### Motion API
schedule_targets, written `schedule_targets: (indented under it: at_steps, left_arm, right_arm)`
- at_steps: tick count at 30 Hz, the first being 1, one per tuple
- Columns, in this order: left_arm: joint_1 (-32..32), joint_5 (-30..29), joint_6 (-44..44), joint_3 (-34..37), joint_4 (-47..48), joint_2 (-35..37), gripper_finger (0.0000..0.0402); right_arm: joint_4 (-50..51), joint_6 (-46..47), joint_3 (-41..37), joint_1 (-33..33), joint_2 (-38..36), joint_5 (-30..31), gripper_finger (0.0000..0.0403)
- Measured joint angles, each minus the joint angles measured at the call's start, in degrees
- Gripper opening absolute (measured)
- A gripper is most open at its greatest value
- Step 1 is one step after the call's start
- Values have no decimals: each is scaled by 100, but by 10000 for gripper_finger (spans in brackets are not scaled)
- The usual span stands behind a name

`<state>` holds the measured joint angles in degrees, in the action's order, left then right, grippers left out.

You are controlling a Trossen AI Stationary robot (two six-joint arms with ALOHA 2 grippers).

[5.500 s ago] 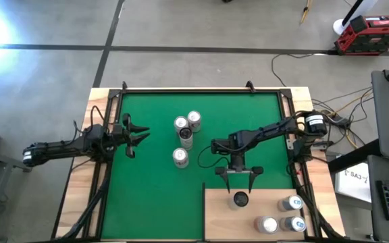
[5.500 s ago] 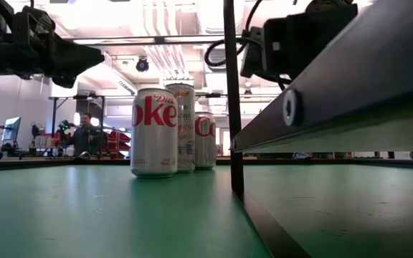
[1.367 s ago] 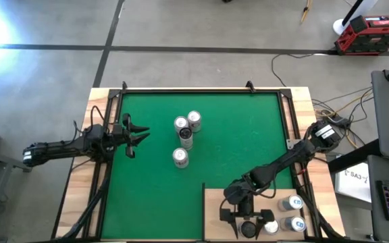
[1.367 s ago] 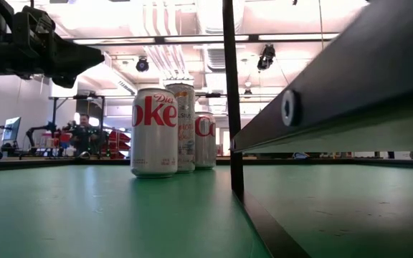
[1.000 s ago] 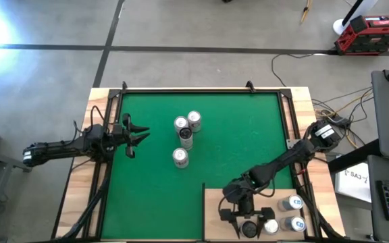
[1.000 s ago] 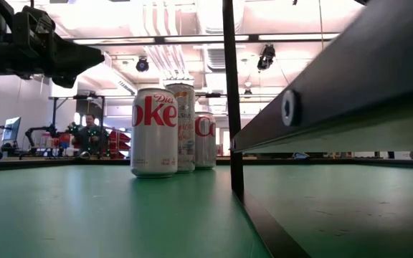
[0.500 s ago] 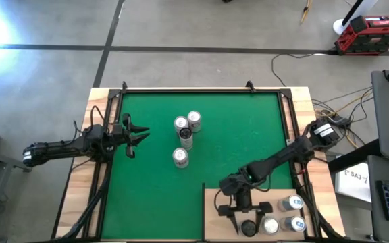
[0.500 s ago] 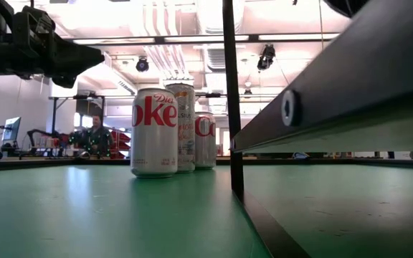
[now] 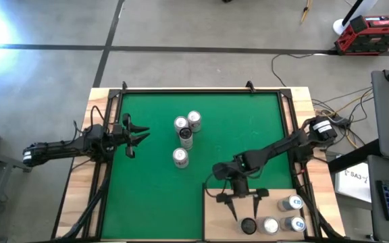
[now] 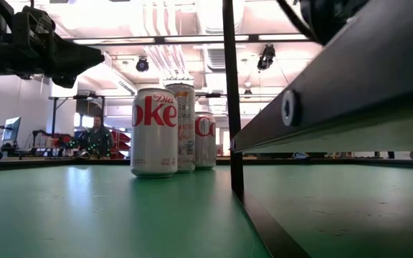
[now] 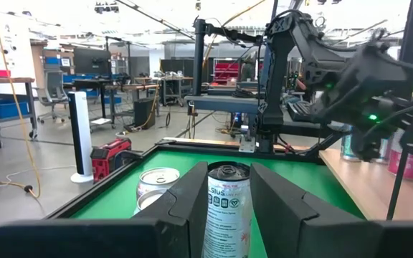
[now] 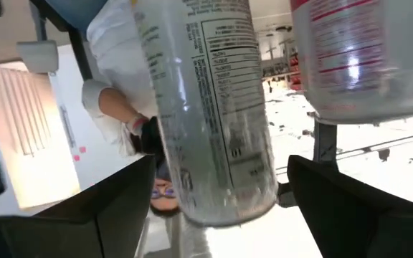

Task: Place canned beverage on shelf
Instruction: Put the right red silver soda can on the shelf

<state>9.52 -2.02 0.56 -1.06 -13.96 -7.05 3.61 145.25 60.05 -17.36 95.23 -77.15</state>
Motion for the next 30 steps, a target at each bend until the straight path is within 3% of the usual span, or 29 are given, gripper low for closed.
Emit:
schedule_targets:
  at_steps: [8,15,19,22,26,30]
  left_arm:
    - [0,0,0,0,0,2,88]
    - [1,1,0,1,0,0,88]
    - [1,0,-1,1,0,0,88]
    - [1,1,-2,0,0,1,88]
    - [0,0,0,0,0,0,88]
    - [0,2,-2,0,0,1,88]
  right_arm:
    - [1150,-996,-20,856,-151,-392,309]
    - [1243,-1797,-22,1989,-145,-304,306]
    - [1238,-2217,33,2632,-145,367,300]
    - [1187,-2240,154,3004,-145,1265,295]
    - [1194,-1551,307,3211,-145,2333,293]
    - [1042,-551,466,3203,-145,2783,298]
